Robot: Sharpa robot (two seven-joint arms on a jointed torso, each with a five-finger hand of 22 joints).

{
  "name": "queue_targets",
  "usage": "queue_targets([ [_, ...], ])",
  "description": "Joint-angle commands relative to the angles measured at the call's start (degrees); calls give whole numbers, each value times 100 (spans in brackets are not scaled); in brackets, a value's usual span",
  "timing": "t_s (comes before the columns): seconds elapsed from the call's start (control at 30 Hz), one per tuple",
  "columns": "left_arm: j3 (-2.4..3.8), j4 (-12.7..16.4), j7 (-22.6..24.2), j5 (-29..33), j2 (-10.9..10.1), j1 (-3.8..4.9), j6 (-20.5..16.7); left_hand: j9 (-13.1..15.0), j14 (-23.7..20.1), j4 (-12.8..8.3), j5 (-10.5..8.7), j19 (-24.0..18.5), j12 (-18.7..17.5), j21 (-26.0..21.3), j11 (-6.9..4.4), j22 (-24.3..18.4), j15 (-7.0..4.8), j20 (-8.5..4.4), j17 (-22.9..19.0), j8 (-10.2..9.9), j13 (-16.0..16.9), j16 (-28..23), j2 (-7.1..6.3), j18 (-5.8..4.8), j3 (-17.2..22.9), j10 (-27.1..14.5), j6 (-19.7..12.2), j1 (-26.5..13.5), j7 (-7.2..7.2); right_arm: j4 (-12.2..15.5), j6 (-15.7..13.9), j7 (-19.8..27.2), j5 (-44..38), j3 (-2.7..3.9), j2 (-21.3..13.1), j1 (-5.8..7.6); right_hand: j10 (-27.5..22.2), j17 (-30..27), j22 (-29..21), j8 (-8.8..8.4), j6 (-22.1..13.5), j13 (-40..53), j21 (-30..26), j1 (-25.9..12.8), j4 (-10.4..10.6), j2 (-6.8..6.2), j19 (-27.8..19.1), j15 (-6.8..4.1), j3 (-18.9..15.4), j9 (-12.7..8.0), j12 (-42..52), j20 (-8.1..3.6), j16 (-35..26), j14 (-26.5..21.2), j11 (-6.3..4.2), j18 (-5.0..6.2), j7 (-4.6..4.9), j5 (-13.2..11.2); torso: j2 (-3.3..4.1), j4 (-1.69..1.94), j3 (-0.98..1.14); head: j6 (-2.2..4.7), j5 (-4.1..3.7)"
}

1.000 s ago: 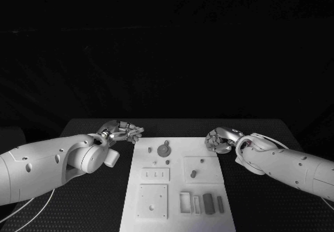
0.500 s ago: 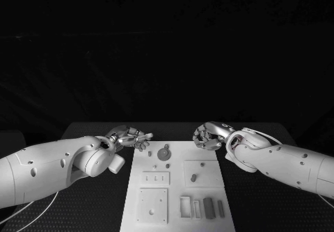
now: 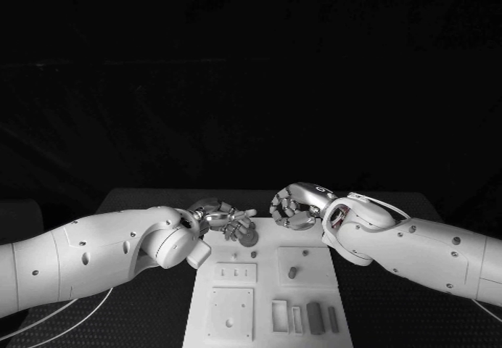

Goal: Assemble the parts on the task board

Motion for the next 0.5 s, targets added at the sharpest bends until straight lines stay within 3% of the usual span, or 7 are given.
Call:
queue_targets([
  [0.03, 4, 22, -72, 74, 57, 8, -69, -8, 63, -2, -17, -15, -22, 34, -19, 84, -18, -19, 23, -16, 19, 31, -29, 75, 63, 52, -25, 85, -8, 42, 6, -251, -234, 4, 87, 3, 45, -10, -11, 161, 333, -7, 24, -56, 0, 3, 44, 0, 33, 383, -29, -10, -4, 37, -4, 97, 161, -5, -55, -6, -16, 5, 12],
  [0.27, 4, 78, -56, 91, 85, 8, -39, 7, 74, 1, -18, -12, -2, 52, -62, 87, -27, -29, 49, 36, 42, 51, -1, 62, 63, 93, 78, 120, 4, 64, 48, -313, -325, 3, 233, 2, 56, -12, -16, 158, 337, -9, 24, -65, -4, -1, 55, -4, 47, 388, -34, -15, -6, 47, -7, 97, 159, -5, -69, -6, -32, -3, -9],
  [0.5, 4, 106, -63, 106, 108, 8, 4, 15, 68, -5, -17, -16, 11, 61, -82, 87, -30, -36, 63, 71, 58, 56, 23, 57, 59, 121, 150, 141, 16, 86, 34, -345, -372, 3, 331, 1, 65, -14, -21, 156, 340, -11, 23, -70, -10, -8, 63, -6, 61, 392, -38, -21, -9, 55, -9, 97, 156, -5, -51, -3, -22, 2, -28],
])
